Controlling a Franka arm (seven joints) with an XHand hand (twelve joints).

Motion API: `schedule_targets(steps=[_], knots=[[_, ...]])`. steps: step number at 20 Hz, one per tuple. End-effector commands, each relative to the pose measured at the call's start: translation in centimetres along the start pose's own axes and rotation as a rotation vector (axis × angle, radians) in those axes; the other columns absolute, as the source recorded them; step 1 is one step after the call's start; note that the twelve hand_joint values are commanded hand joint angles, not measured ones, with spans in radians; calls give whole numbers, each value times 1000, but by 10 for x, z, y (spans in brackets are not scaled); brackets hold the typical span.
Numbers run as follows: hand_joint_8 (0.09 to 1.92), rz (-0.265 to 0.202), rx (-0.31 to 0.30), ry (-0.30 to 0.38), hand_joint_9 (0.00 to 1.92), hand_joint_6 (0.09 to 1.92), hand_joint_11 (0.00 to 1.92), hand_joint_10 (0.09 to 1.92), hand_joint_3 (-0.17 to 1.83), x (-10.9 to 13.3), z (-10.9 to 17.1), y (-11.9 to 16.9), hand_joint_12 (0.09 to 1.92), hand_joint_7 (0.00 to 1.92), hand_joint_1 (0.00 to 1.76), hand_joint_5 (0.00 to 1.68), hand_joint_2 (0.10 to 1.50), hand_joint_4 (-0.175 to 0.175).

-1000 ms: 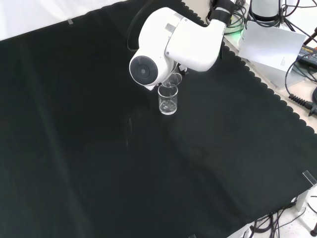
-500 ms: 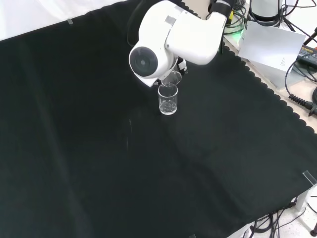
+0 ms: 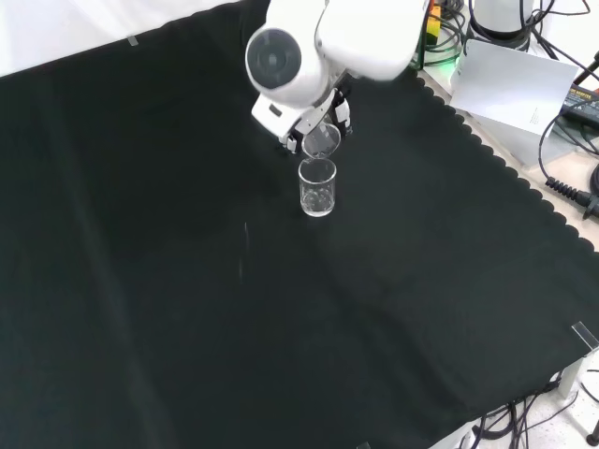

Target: Pour the water from the handheld beaker into the one on the table.

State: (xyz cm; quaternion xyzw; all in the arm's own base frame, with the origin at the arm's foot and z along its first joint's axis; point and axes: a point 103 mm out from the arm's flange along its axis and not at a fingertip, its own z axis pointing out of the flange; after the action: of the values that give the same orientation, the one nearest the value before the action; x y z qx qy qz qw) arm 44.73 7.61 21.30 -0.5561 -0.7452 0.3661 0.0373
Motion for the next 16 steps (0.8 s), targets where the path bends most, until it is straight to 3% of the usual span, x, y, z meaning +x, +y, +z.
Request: schedule_targets(steps=[1,11,16], knots=[[173,-65,-175,165,1856,281,1518,87,552,-23,11,-10,541,1529,1325,1438,657,-175],[188,-119,-279,291,1854,288,1515,87,549,-47,25,-12,537,1522,1324,1434,660,-175],[196,-152,-333,386,1852,292,1514,87,547,-62,34,-11,536,1517,1324,1432,662,-175]])
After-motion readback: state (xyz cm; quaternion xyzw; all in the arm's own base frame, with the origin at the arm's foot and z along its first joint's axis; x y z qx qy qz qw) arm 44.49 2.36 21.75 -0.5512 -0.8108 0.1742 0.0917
